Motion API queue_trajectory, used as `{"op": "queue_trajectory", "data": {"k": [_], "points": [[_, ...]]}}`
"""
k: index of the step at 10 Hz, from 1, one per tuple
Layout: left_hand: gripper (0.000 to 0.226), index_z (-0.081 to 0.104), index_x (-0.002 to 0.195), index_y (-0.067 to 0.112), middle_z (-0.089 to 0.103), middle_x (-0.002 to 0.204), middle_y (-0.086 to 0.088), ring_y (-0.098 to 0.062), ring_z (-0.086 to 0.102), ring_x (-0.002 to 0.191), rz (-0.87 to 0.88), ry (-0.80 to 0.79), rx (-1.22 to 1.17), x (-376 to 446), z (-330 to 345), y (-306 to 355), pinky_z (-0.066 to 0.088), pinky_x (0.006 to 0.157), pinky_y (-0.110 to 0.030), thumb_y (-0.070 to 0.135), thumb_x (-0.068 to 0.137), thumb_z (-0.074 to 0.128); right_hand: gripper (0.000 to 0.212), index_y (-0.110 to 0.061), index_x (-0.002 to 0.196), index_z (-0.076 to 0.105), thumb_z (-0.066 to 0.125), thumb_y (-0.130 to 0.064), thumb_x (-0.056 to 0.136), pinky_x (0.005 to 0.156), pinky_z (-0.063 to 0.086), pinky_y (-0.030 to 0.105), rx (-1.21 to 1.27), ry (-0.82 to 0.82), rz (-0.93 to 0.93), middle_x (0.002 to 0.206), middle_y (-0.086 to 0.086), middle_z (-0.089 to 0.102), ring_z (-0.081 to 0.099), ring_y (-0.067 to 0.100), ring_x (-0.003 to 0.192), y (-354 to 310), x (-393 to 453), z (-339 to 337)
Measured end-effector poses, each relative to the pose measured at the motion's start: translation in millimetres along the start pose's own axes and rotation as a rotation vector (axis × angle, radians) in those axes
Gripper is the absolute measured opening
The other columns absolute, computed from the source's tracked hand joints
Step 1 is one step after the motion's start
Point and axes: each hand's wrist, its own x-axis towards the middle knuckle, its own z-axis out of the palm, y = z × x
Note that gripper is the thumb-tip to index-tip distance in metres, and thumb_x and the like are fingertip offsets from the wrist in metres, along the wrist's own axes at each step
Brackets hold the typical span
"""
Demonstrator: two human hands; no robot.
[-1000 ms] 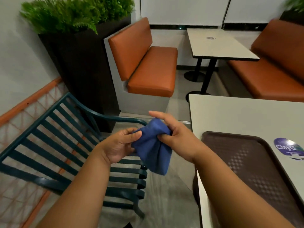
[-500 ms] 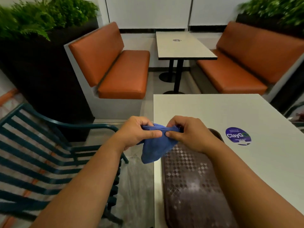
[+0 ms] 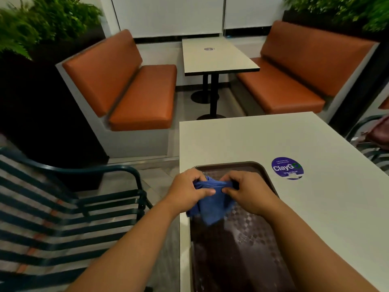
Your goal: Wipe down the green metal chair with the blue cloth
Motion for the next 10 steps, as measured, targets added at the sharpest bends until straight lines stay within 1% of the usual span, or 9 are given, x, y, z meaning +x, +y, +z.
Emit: {"op": "queue_trajectory", "data": {"k": [1, 2, 4, 5, 6, 7, 8, 9, 10], "points": [[0.027, 0.059, 0.073, 0.020, 0.061, 0.082, 0.003, -0.007, 0.058, 0.071, 0.143, 0.053, 0.020, -8.9, 16.7, -5.5, 0.047, 0.064, -0.016, 0.008, 0.065, 0.083, 0.012, -0.026, 0.087, 0.068, 0.069, -0.015, 0.081, 0.056, 0.040, 0.012, -0.002, 0.022, -0.017, 0.073, -0.014, 0.063, 0.056, 0.000, 0.065, 10.9, -14.1, -2.1], [0.024, 0.058, 0.072, 0.025, 0.057, 0.080, 0.007, -0.008, 0.056, 0.073, 0.212, -0.039, 0.096, -26.5, 37.5, -25.7, 0.046, 0.065, -0.020, 0.014, 0.064, 0.079, 0.015, -0.024, 0.091, 0.071, 0.070, -0.017, 0.078, 0.067, 0.047, 0.018, -0.108, -0.110, -0.014, 0.086, -0.009, 0.068, 0.062, 0.006, 0.076, 28.1, -28.4, 7.8], [0.020, 0.060, 0.078, 0.025, 0.051, 0.073, 0.020, 0.005, 0.049, 0.067, 0.063, -0.333, 0.126, -72.9, 76.3, -59.3, 0.039, 0.065, -0.015, 0.026, 0.068, 0.077, 0.024, -0.027, 0.101, 0.068, 0.067, -0.022, 0.078, 0.069, 0.036, 0.013, -0.248, -0.469, 0.037, 0.100, -0.005, 0.067, 0.057, 0.010, 0.087, 62.1, -52.7, 42.0], [0.019, 0.054, 0.075, 0.031, 0.050, 0.074, 0.018, 0.003, 0.047, 0.066, 0.004, -0.410, 0.118, -77.2, 79.4, -59.0, 0.039, 0.065, -0.017, 0.032, 0.071, 0.073, 0.022, -0.028, 0.101, 0.065, 0.066, -0.022, 0.080, 0.070, 0.039, 0.017, -0.212, -0.560, 0.083, 0.091, -0.011, 0.056, 0.053, 0.009, 0.086, 66.2, -52.1, 42.7], [0.022, 0.048, 0.072, 0.034, 0.048, 0.075, 0.015, 0.000, 0.044, 0.066, -0.043, -0.361, 0.105, -66.0, 79.3, -55.6, 0.040, 0.065, -0.022, 0.029, 0.075, 0.069, 0.019, -0.036, 0.082, 0.054, 0.064, -0.020, 0.080, 0.073, 0.046, 0.022, -0.094, -0.473, 0.123, 0.086, -0.011, 0.057, 0.057, 0.011, 0.085, 72.6, -40.9, 46.9], [0.015, 0.051, 0.083, 0.029, 0.054, 0.086, 0.008, -0.006, 0.051, 0.075, -0.134, -0.269, 0.160, -47.9, 77.6, -54.9, 0.047, 0.071, -0.026, 0.027, 0.079, 0.066, 0.022, -0.036, 0.092, 0.053, 0.065, -0.022, 0.081, 0.080, 0.050, 0.028, -0.011, -0.247, 0.134, 0.098, -0.010, 0.060, 0.057, 0.008, 0.089, 79.7, -28.5, 58.1], [0.034, 0.052, 0.111, 0.028, 0.051, 0.114, 0.004, -0.013, 0.054, 0.099, -0.214, -0.314, 0.306, -35.8, 79.3, -61.8, 0.048, 0.087, -0.028, 0.029, 0.080, 0.066, 0.030, -0.032, 0.114, 0.052, 0.060, -0.034, 0.085, 0.086, 0.046, 0.034, -0.263, -0.152, 0.059, 0.112, -0.005, 0.049, 0.049, 0.017, 0.103, 85.1, -22.1, 72.5], [0.049, 0.044, 0.131, 0.026, 0.041, 0.133, 0.004, -0.014, 0.047, 0.118, -0.248, -0.339, 0.370, -33.8, 76.0, -60.4, 0.042, 0.098, -0.027, 0.029, 0.085, 0.062, 0.025, -0.036, 0.115, 0.057, 0.049, -0.034, 0.091, 0.085, 0.042, 0.038, -0.500, -0.280, 0.076, 0.116, -0.001, 0.048, 0.049, 0.023, 0.107, 86.8, -25.2, 85.3], [0.052, 0.041, 0.136, 0.024, 0.038, 0.141, 0.001, -0.016, 0.043, 0.125, -0.254, -0.336, 0.398, -32.5, 70.4, -58.4, 0.039, 0.104, -0.030, 0.029, 0.088, 0.058, 0.028, -0.036, 0.117, 0.059, 0.047, -0.031, 0.093, 0.089, 0.040, 0.041, -0.509, -0.346, 0.127, 0.121, 0.000, 0.051, 0.051, 0.024, 0.110, 81.9, -20.6, 87.5]]}}
